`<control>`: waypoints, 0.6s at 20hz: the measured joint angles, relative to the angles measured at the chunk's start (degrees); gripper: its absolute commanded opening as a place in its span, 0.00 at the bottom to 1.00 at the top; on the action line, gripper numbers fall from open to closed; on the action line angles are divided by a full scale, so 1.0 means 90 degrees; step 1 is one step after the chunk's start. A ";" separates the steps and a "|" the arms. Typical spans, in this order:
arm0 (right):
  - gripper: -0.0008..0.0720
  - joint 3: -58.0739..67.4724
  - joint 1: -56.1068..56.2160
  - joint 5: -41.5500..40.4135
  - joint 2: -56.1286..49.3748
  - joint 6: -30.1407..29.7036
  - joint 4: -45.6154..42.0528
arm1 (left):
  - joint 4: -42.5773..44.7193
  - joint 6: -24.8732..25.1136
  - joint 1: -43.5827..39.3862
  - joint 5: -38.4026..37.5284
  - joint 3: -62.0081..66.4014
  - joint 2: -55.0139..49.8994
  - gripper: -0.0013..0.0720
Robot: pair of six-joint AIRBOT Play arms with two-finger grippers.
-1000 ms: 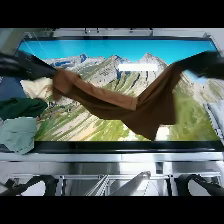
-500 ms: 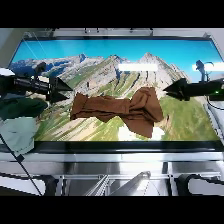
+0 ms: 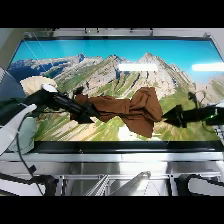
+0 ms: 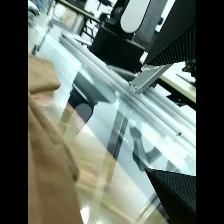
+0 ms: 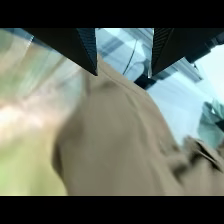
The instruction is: Fold the shirts.
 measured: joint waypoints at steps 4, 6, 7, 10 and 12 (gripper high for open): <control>0.52 -0.0782 0.0486 -0.0772 0.0078 -0.0053 -0.0024 | 0.0010 -0.0032 -0.0631 0.0257 0.0709 -0.0743 0.97; 0.52 -0.0942 0.0860 -0.1025 0.0097 -0.0049 0.0044 | 0.0034 -0.0126 -0.0763 0.0294 0.1098 -0.1127 0.97; 0.51 -0.0996 0.1081 -0.1146 0.0100 -0.0019 0.0102 | 0.0010 -0.0223 -0.0797 0.0240 0.1263 -0.1290 0.93; 0.11 -0.1078 0.1647 -0.1678 0.0107 0.0068 0.0155 | 0.0097 -0.0342 -0.0862 0.0236 0.1719 -0.1734 0.02; 0.03 -0.1086 0.1887 -0.1916 0.0104 0.0068 0.0318 | 0.0073 -0.0386 -0.0874 0.0100 0.2006 -0.1921 0.02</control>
